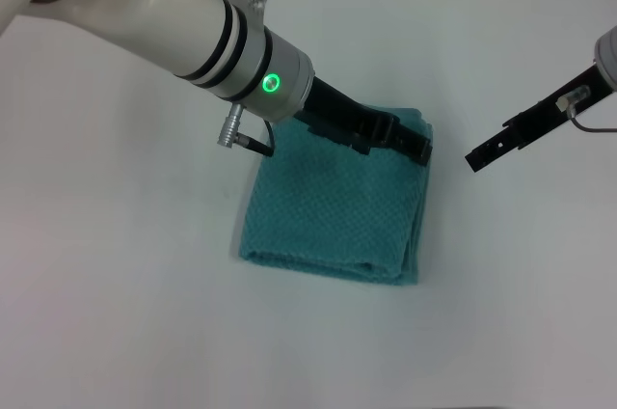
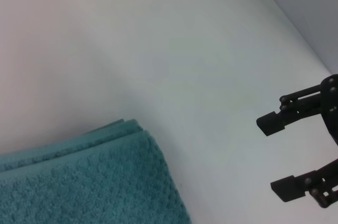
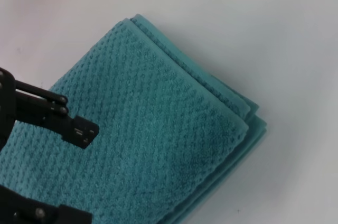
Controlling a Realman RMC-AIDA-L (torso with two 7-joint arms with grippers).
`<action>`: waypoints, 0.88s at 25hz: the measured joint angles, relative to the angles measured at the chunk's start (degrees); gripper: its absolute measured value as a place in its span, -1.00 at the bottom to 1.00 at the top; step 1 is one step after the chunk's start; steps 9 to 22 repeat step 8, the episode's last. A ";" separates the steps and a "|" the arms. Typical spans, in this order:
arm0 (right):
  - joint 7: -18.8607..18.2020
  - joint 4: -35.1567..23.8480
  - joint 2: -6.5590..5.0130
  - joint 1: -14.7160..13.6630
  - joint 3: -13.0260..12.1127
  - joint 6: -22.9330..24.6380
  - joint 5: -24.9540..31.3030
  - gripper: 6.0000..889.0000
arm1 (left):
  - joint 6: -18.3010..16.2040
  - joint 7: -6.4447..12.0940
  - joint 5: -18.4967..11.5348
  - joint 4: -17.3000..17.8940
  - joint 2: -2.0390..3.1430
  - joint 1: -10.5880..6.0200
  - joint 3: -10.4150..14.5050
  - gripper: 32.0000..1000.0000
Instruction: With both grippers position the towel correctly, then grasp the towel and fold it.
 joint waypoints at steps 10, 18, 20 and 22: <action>0.08 0.00 0.00 0.00 0.00 0.00 0.00 0.93 | 0.00 -0.08 0.04 0.00 -0.02 0.18 -0.50 0.78; 0.08 0.00 0.00 0.00 0.00 0.00 0.00 0.93 | 0.00 -0.08 0.04 0.00 -0.02 0.18 -0.50 0.78; 0.08 0.00 0.00 0.00 0.00 0.00 0.00 0.93 | 0.00 -0.08 0.04 0.00 -0.02 0.18 -0.50 0.78; 0.08 0.00 0.00 0.00 0.00 0.00 0.00 0.93 | 0.00 -0.08 0.04 0.00 -0.02 0.18 -0.50 0.78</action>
